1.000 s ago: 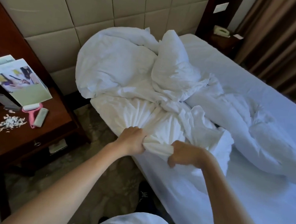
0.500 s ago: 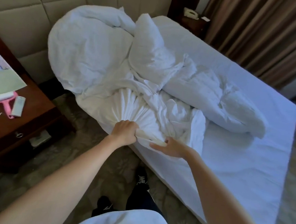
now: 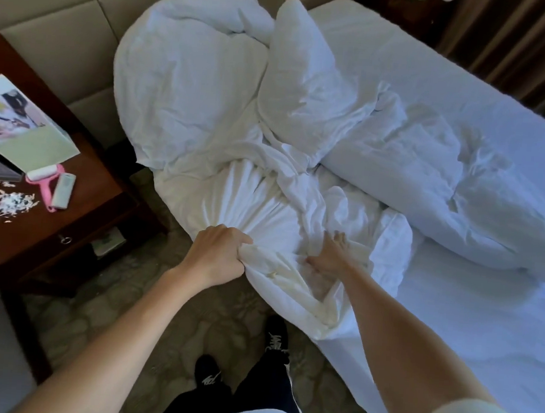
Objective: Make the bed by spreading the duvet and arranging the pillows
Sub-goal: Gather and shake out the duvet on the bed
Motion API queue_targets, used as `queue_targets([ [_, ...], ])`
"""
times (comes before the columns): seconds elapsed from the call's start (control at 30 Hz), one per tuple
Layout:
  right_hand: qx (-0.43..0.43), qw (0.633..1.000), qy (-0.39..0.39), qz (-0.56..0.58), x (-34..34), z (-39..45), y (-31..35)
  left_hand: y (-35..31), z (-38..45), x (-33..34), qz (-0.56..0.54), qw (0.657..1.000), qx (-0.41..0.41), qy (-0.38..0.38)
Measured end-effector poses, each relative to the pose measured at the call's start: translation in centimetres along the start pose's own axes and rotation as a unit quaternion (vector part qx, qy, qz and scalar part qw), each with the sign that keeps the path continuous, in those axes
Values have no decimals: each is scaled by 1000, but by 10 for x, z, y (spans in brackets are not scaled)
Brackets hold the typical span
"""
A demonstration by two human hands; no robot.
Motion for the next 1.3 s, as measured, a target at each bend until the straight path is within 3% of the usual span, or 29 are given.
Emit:
queue_targets([
  [0.1, 58, 996, 1, -63, 2, 31, -35, 1, 10, -1, -2, 1000, -29, 3],
  [0.23, 42, 986, 59, 151, 15, 37, -31, -4, 19, 4, 0, 999, -46, 25],
  [0.33, -73, 931, 37, 356, -24, 8, 16, -15, 23, 8, 5, 998, -46, 39],
  [0.4, -207, 872, 100, 432, -53, -42, 55, -25, 24, 10, 7, 999, -36, 33],
  [0.47, -301, 855, 224, 359, -54, -112, 84, -32, 26, 7, 5, 1000, -24, 8],
  [0.53, -338, 846, 360, 201, -18, -172, 90, -41, 28, 1, 16, 1000, -1, -11],
  [0.63, -324, 836, 437, 71, 22, -211, 74, -49, 28, 9, 99, 993, 31, 58],
  [0.77, -203, 910, 340, 120, 8, -201, 37, -50, 17, 19, 155, 981, 60, 104],
  [0.9, -230, 909, 270, 218, -21, -213, 52, -69, 2, 36, 204, 962, 113, 140],
  [1.03, -284, 886, 293, 218, -37, -242, 74, -70, 0, 48, 226, 953, 113, 169],
  [1.1, -272, 890, 283, 233, -45, -243, 67, -59, 2, 45, 187, 968, 94, 138],
  [1.17, -210, 917, 265, 213, -47, -229, 44, -47, 3, 32, 132, 987, 67, 66],
  [1.23, -123, 966, 209, 86, -45, -208, 15, -35, 1, 18, 69, 997, 26, 8],
  [1.3, -86, 989, 122, -9, -44, -191, 15, -33, -3, 5, -14, 999, -12, -37],
])
Point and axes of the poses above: each hand's wrist, its own z-axis towards the middle knuckle, its own x-axis out of the palm, y = z × x, the point moved 10 cm from there along z, towards the middle knuckle, and after that the axes turned 2 degrees about -z, right-handed, at the moved point
